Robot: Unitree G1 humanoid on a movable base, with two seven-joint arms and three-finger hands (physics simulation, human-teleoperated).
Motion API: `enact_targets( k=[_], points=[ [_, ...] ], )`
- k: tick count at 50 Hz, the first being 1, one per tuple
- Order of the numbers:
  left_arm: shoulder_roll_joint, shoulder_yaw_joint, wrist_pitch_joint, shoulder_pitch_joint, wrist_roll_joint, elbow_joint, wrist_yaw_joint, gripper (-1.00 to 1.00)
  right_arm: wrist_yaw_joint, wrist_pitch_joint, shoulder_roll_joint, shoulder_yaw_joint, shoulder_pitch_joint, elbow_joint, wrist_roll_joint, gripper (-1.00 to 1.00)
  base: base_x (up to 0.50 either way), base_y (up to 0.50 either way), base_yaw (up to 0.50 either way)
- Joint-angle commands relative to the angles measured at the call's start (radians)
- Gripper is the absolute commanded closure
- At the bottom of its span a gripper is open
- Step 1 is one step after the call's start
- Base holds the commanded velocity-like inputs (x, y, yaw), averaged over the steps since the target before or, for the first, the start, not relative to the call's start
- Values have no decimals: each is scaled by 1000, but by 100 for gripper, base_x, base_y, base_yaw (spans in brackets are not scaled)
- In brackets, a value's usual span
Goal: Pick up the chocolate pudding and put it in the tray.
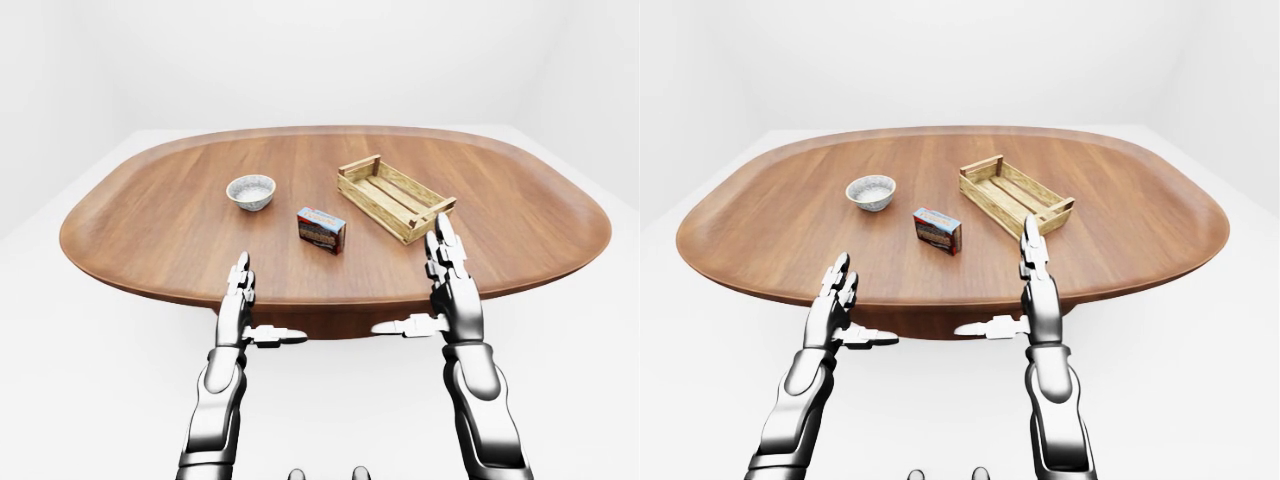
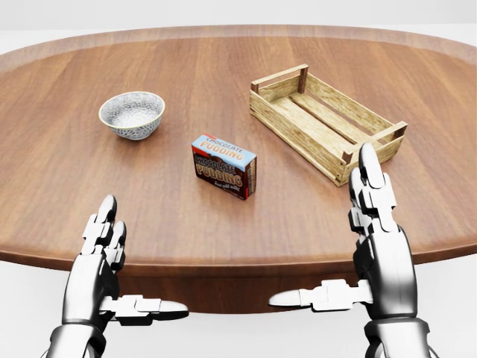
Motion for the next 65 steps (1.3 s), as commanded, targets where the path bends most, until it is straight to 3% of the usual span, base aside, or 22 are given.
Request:
enact_targets(
  k=[1, 20, 65],
  points=[
    [0, 0, 4, -1, -1, -2, -1, -100, 3, 0, -1, -3, -4, 19, 9, -100, 0, 0, 0],
    [0, 0, 0, -2, -1, 4, -2, -100, -1, 0, 0, -1, 1, 79, 11, -100, 3, 0, 0],
    [0, -1, 1, -2, 2, 4, -1, -100, 1, 0, 0, 0, 7, 92, 14, -100, 26, 0, 0]
  ],
)
